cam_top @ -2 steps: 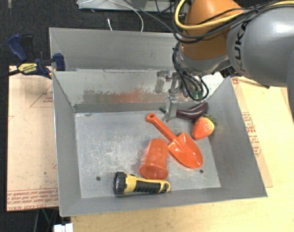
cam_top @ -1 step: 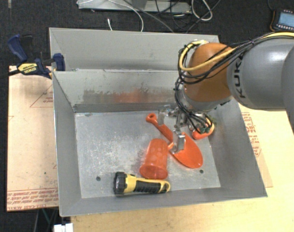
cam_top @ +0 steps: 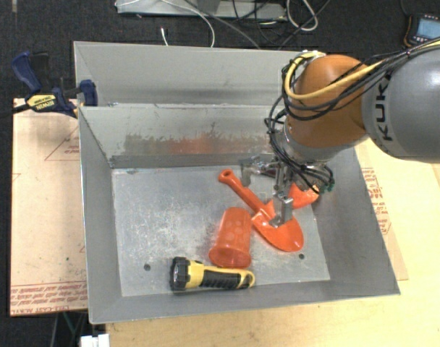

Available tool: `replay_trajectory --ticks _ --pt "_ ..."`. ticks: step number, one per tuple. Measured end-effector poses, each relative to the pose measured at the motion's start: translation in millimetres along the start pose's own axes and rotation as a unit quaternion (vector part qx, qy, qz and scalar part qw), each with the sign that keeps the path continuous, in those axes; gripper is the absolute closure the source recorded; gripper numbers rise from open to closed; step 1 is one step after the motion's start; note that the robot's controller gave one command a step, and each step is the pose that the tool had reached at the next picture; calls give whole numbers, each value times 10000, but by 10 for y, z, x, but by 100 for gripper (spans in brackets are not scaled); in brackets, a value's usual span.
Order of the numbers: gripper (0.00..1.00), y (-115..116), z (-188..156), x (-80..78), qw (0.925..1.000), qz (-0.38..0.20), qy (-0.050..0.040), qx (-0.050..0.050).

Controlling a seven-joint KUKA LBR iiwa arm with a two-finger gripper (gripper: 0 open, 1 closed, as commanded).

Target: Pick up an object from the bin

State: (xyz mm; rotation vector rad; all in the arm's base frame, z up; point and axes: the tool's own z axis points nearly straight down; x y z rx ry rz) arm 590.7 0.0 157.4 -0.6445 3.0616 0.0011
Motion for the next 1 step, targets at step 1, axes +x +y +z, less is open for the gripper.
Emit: replay_trajectory --ticks 1 --pt "0 95 504 -242 9931 1168 67 -16"
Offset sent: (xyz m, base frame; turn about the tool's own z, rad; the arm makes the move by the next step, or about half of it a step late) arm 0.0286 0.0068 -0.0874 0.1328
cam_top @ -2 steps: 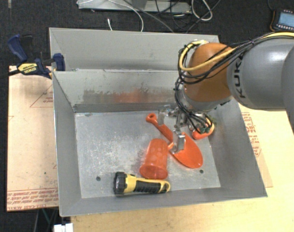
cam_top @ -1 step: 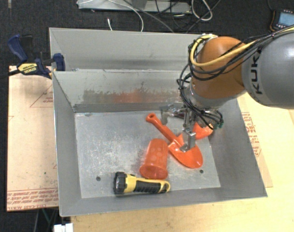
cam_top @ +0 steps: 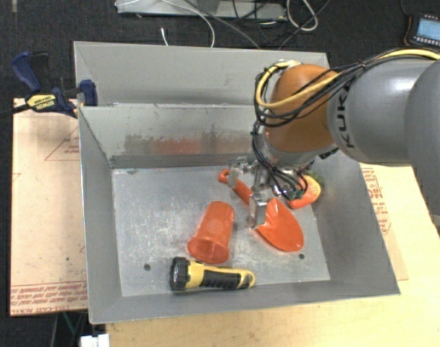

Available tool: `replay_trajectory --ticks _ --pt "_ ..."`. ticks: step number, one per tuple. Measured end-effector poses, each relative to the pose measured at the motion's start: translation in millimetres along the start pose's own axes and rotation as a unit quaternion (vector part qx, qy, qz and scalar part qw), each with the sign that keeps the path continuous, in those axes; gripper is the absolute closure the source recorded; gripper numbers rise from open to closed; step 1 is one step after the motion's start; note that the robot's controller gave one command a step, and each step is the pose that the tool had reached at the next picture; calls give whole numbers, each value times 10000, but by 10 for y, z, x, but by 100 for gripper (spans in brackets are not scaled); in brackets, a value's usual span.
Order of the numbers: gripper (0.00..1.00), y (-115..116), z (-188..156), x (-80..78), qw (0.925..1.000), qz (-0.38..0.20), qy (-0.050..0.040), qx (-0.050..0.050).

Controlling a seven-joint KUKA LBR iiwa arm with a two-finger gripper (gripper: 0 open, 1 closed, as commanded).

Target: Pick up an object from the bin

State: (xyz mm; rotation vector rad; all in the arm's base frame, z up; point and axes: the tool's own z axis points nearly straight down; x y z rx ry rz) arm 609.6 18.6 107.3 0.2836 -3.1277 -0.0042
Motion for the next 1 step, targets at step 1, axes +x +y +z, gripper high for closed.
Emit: replay_trajectory --ticks 1 --pt "0 -131 381 -77 9988 -491 -86 16"
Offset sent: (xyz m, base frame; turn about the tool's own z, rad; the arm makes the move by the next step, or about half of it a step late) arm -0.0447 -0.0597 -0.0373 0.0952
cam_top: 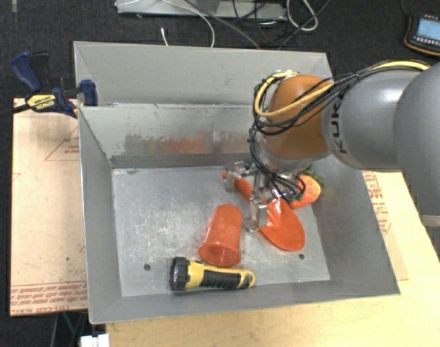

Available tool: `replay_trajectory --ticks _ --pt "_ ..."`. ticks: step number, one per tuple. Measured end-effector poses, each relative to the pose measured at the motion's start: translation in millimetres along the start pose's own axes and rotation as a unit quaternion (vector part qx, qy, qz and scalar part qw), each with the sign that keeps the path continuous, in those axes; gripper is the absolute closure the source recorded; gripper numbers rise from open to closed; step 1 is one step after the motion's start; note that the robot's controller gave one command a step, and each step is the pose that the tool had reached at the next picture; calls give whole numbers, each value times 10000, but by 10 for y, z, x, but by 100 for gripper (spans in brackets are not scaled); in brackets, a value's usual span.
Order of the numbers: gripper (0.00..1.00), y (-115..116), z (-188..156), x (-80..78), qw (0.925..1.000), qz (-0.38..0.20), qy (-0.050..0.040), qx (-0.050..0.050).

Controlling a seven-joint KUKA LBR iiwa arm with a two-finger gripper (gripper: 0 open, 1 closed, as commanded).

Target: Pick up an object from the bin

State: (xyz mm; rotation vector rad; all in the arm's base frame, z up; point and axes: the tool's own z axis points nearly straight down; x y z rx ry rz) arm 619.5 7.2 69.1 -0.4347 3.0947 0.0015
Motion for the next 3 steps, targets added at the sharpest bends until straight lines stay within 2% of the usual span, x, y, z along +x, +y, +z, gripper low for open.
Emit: replay_trajectory --ticks 1,3 --pt "100 -318 -24 652 9953 968 50 -7" --pt "100 -314 -61 650 9953 967 45 -9"
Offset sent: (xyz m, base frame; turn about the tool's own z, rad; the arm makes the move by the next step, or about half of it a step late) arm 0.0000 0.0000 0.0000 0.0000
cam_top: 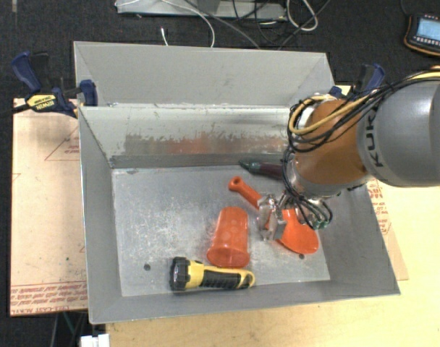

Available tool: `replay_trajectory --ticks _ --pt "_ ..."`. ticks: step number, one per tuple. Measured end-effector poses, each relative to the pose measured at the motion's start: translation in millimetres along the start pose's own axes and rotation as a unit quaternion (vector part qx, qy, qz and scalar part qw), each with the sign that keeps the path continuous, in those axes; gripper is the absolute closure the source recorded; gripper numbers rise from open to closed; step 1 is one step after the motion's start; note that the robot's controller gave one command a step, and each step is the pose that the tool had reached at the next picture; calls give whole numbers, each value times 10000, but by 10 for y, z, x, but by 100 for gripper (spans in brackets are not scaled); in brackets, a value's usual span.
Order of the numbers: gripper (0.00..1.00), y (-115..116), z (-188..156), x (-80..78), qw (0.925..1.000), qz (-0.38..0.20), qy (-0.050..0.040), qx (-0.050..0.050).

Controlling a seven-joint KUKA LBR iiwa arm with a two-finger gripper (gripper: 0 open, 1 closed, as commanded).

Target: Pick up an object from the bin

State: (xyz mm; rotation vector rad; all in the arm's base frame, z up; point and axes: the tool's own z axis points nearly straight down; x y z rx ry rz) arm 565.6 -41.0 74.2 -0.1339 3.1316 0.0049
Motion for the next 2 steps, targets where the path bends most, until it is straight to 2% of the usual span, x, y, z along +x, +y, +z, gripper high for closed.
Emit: replay_trajectory --ticks 1,2 --pt "100 9 -360 7 10000 -1 14 -5" --pt "100 13 -530 -1 10000 -2 5 -6"
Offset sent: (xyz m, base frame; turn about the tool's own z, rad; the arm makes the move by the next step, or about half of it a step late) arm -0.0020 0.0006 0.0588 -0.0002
